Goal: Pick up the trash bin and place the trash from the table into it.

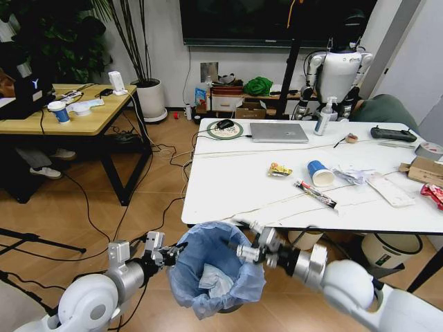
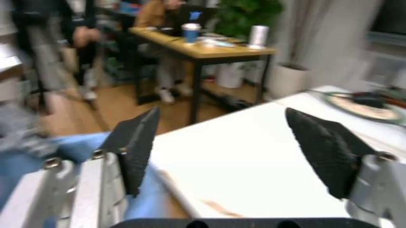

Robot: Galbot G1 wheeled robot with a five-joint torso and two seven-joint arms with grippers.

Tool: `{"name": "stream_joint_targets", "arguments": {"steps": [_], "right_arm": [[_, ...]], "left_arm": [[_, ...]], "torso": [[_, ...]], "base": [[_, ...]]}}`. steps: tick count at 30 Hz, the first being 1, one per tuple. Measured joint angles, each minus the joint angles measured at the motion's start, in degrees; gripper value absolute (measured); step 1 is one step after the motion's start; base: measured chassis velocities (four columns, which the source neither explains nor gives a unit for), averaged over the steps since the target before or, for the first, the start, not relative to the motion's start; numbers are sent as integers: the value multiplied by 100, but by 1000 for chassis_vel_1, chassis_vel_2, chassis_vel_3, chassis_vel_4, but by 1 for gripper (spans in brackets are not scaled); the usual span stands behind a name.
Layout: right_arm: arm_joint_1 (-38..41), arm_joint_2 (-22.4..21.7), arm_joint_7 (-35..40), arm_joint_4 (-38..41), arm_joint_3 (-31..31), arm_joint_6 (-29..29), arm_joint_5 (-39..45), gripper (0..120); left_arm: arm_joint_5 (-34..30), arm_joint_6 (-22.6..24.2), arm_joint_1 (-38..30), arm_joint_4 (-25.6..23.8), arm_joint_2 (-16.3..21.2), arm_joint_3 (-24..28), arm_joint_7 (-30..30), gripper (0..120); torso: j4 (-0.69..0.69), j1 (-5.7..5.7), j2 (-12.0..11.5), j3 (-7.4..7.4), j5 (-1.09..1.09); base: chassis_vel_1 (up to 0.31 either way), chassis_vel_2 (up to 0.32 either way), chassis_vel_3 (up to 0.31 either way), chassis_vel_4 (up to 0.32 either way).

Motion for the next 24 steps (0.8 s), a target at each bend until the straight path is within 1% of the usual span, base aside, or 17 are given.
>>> {"name": "stream_joint_targets", "arguments": {"steps": [3, 4, 5, 8, 11, 14, 17, 20, 21, 22, 23, 24], "right_arm": [[157, 111, 492, -248, 264, -196, 120, 89], [157, 111, 492, -248, 264, -196, 120, 89], [207, 140, 617, -332, 307, -265, 151, 94], [398, 245, 927, -659, 376, -485, 201, 100], [464, 285, 1010, -764, 387, -590, 242, 100], [747, 372, 1169, -1106, 386, -888, 389, 100], [880, 390, 1172, -1278, 358, -979, 404, 100], [1183, 458, 1109, -1730, 269, -1026, 375, 100], [1183, 458, 1109, -1730, 269, -1026, 375, 100], [1345, 516, 1065, -1964, 215, -1027, 330, 100], [1374, 527, 1059, -2003, 206, -1028, 323, 100], [1583, 605, 1011, -2297, 150, -1028, 275, 100]], "left_arm": [[55, 0, 33, -3, -41, -33, 15, 0], [55, 0, 33, -3, -41, -33, 15, 0], [59, -1, 34, -5, -54, -45, 16, 0], [81, -4, 59, -9, -87, -103, 21, 0], [88, -5, 71, -9, -90, -117, 22, 0], [112, -13, 88, 14, -94, -137, 33, 0], [112, -15, 82, 36, -95, -137, 36, 0], [112, -18, 53, 71, -94, -132, 42, 0], [112, -18, 53, 71, -94, -132, 42, 0], [111, -18, 51, 74, -94, -130, 45, 0], [111, -18, 50, 75, -94, -129, 45, 0], [111, -19, 48, 78, -94, -129, 47, 0]], "torso": [[0, 0, 0, 0, -1], [0, 0, 0, 0, -1], [0, 0, 0, 0, 0], [-1, 0, 0, 0, -1], [-1, 0, 0, 0, 1], [0, 0, 0, 0, -1], [-1, 0, 0, 0, 1], [-1, 0, 0, 0, -1], [-1, 0, 0, 0, -1], [-2, 0, 0, 0, 1], [-2, 0, 0, 0, 1], [0, 0, 0, 0, 0]], "base": [[0, 0, 0, 0], [0, 0, 0, 0], [0, 0, 0, 0], [0, 0, 0, 0], [0, 0, 0, 0], [0, 0, 0, 0], [0, 0, 0, 0], [0, 0, 0, 0], [0, 0, 0, 0], [0, 0, 0, 0], [0, 0, 0, 0], [0, 0, 0, 0]]}}
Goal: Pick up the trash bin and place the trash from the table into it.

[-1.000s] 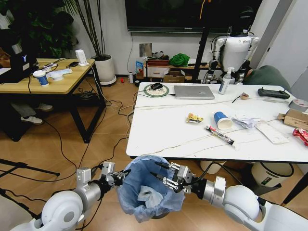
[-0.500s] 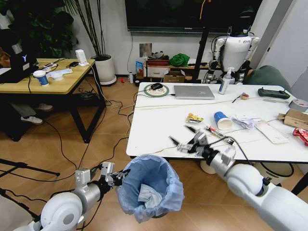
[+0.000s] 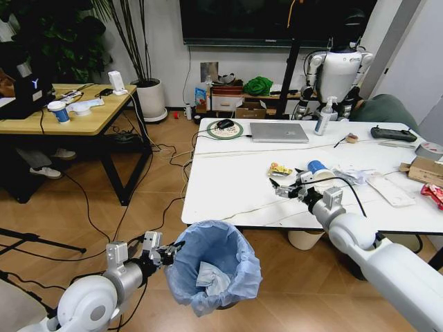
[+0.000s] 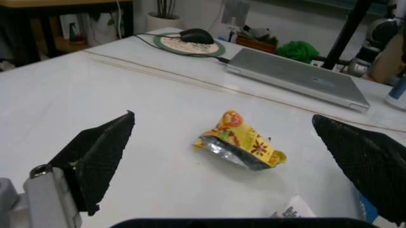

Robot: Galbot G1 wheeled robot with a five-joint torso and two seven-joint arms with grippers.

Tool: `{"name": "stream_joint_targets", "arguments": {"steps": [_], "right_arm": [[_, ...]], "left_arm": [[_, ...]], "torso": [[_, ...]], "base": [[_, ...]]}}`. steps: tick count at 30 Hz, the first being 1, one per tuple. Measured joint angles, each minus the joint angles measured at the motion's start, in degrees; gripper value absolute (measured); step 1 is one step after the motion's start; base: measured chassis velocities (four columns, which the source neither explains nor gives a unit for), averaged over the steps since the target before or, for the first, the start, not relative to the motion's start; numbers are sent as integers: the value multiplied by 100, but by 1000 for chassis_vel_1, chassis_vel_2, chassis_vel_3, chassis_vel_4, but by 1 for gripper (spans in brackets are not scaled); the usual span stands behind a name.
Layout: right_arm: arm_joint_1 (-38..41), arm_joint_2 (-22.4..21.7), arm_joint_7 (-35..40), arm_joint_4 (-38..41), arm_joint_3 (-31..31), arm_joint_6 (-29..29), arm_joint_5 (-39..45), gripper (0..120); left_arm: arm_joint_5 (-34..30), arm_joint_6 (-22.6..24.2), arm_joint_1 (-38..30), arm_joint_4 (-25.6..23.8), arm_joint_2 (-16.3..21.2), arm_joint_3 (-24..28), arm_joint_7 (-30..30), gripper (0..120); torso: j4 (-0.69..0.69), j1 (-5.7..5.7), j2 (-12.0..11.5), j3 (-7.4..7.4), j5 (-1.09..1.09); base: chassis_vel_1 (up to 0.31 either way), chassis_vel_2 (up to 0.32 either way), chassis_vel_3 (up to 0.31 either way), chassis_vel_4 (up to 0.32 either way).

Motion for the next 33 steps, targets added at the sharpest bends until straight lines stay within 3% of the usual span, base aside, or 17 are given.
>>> {"name": "stream_joint_targets", "arguments": {"steps": [9, 33], "right_arm": [[843, 417, -313, -1210, -423, 51, -259, 100], [1472, 1042, -643, -2586, -794, 260, -624, 100]], "left_arm": [[-17, -2, -33, 50, -11, -4, 0, 0], [-72, -9, -59, 103, -2, -31, -10, 0]], "torso": [[-1, 0, 0, 0, -1], [-1, 0, 0, 0, -1]], "base": [[0, 0, 0, 0], [0, 0, 0, 0]]}}
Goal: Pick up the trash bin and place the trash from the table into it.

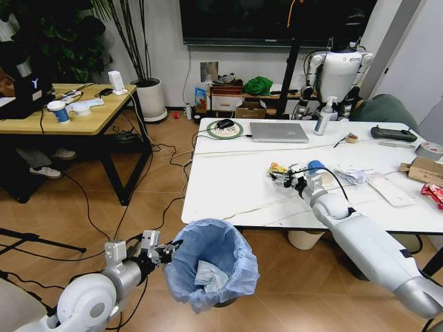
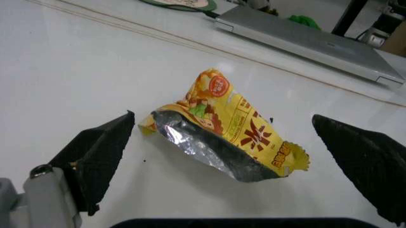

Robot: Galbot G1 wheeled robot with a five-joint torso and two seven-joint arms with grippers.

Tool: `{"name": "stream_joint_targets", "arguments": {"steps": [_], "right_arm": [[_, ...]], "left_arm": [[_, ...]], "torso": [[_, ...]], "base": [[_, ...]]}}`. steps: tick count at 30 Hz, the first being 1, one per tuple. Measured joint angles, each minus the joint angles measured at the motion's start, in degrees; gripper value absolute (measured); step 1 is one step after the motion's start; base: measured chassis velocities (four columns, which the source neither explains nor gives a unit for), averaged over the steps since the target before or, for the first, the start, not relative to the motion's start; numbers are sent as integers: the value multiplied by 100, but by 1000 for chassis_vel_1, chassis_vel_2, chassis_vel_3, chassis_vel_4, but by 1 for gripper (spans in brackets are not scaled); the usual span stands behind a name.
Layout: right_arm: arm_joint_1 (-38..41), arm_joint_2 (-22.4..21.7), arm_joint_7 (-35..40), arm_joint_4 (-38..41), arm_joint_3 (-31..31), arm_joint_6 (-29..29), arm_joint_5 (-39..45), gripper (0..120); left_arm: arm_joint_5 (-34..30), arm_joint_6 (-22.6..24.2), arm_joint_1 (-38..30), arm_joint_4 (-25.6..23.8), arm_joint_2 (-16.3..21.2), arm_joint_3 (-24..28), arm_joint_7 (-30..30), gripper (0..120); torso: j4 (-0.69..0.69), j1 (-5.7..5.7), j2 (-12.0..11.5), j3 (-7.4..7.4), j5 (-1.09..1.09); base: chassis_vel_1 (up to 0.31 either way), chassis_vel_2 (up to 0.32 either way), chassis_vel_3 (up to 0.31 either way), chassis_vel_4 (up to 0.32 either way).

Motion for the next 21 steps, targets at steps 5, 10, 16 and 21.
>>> {"name": "stream_joint_targets", "arguments": {"steps": [5, 10, 16, 21], "right_arm": [[117, 125, -65, -315, -35, 52, -85, 100], [137, 171, -99, -422, -33, 75, -107, 99], [141, 160, -117, -407, -28, 98, -110, 78], [118, 116, -112, -333, -28, 95, -101, 59]], "left_arm": [[-16, -2, -3, 7, 3, -2, 0, 0], [-16, -5, 16, 7, 7, -16, 0, 0], [-17, -5, 20, 0, -2, -20, 0, 0], [-11, -6, 22, -6, -20, -18, -7, 0]], "torso": [[1, 0, 0, 0, 0], [0, 0, 0, 0, 0], [0, 0, 0, 0, 0], [0, 0, 0, 0, 1]], "base": [[0, 0, 0, 0], [0, 0, 0, 0], [0, 0, 0, 0], [0, 0, 0, 0]]}}
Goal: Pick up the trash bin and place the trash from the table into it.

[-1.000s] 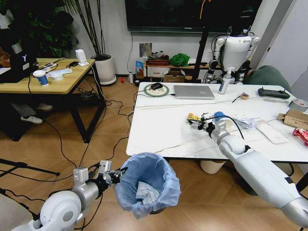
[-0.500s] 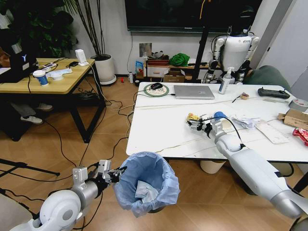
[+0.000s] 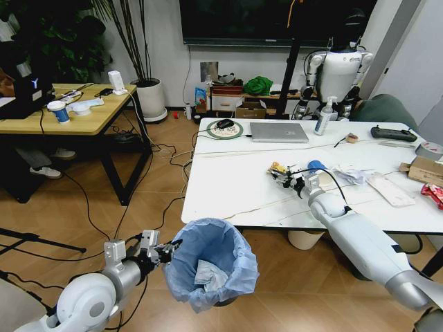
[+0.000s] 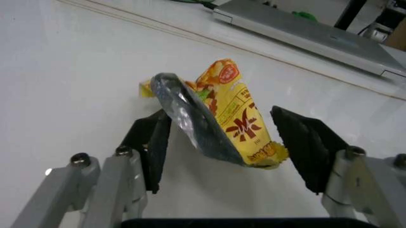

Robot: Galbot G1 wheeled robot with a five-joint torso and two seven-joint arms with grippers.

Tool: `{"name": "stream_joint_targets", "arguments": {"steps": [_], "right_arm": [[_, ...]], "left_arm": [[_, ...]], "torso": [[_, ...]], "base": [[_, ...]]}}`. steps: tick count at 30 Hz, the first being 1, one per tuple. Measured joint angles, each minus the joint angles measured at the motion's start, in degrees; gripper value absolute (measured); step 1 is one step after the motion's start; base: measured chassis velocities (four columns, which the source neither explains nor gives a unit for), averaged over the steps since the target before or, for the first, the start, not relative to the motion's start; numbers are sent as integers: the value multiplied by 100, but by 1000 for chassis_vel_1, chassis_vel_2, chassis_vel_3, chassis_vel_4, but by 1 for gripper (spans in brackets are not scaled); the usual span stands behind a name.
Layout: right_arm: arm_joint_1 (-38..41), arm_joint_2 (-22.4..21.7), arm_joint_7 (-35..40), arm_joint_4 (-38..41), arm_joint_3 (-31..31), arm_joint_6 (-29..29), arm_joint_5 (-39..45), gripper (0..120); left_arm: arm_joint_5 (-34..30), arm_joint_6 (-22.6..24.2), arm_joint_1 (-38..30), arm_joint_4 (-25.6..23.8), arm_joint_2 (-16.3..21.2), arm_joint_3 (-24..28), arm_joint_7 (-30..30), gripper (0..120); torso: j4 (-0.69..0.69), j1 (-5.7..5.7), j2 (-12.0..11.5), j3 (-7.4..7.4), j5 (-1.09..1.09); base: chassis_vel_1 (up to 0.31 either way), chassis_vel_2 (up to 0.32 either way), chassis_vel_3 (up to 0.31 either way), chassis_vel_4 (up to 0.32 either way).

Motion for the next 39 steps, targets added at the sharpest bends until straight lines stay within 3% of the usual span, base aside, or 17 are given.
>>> {"name": "stream_joint_targets", "arguments": {"steps": [16, 29, 32, 39], "right_arm": [[-41, -16, -11, 20, -20, -15, 16, 0], [-77, -138, -16, 347, -17, -31, 140, 0], [-126, -376, 29, 984, -11, -105, 345, 0], [-309, -640, 109, 1510, 28, -180, 494, 0]], "left_arm": [[2, -1, -9, 0, 16, -14, -11, 0], [-2, -2, -11, 7, 12, -6, -12, 0], [6, -2, -8, -11, 13, 16, -11, 0], [28, -2, -27, -20, -14, 36, -9, 0]], "torso": [[0, 0, 0, 0, 0], [0, 0, 0, 0, 0], [0, 0, 0, 0, 0], [0, 0, 1, 0, 1]], "base": [[0, 0, 0, 0], [0, 0, 0, 0], [0, 0, 0, 0], [0, 0, 0, 0]]}}
